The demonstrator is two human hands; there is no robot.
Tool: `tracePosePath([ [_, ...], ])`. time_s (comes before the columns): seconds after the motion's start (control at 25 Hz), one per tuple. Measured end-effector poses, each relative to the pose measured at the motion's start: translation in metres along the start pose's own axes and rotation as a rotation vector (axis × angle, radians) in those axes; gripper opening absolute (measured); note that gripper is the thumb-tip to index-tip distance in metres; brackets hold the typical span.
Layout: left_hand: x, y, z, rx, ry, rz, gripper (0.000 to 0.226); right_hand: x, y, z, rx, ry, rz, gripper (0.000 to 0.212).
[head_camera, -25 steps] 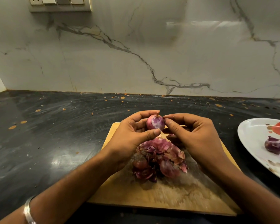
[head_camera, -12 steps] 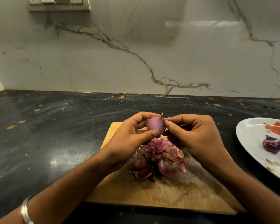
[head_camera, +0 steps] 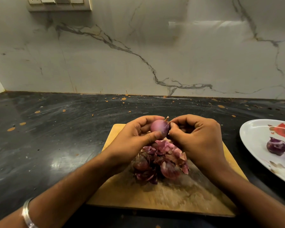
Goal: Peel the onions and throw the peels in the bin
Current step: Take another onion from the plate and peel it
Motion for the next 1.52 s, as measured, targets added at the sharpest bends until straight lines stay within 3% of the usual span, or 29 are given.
tracePosePath([
  [0.12,0.002,0.002,0.002,-0.035,0.0,-0.14,0.044,0.002,-0.015,0.003,0.165,0.077,0.229,0.012],
  [0.2,0.0,0.004,0.003,-0.044,-0.016,-0.167,0.046,0.005,-0.009,0.001,0.135,0.118,0.227,0.007],
  [0.32,-0.002,0.005,0.003,-0.044,-0.024,-0.136,0.047,0.008,-0.005,-0.001,0.114,0.135,0.191,0.02],
  [0.56,-0.007,0.005,0.001,-0.028,-0.051,-0.049,0.047,0.012,-0.008,0.0,0.113,0.183,0.209,0.013],
  [0.8,-0.009,0.001,0.0,0.0,-0.075,0.052,0.045,0.007,-0.001,0.0,0.021,0.093,0.033,0.009],
  [1.08,-0.001,0.003,-0.001,-0.023,-0.033,-0.001,0.042,0.004,0.014,-0.005,-0.142,-0.023,-0.19,0.004],
  [1.24,0.007,0.004,-0.001,-0.053,0.016,-0.139,0.044,-0.002,-0.014,0.005,0.108,-0.005,0.077,0.008],
  [1.52,0.005,0.007,0.003,-0.098,-0.025,-0.342,0.044,-0.001,-0.017,0.005,0.153,0.052,0.123,0.009],
])
Point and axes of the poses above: each hand's wrist, its own z-axis towards the middle knuckle, its own x-axis out of the palm, y = z × x, the point moved 10 cm from there along z, towards the middle knuckle, and after that the axes turned 10 degrees about x, right-handed, at the moved point
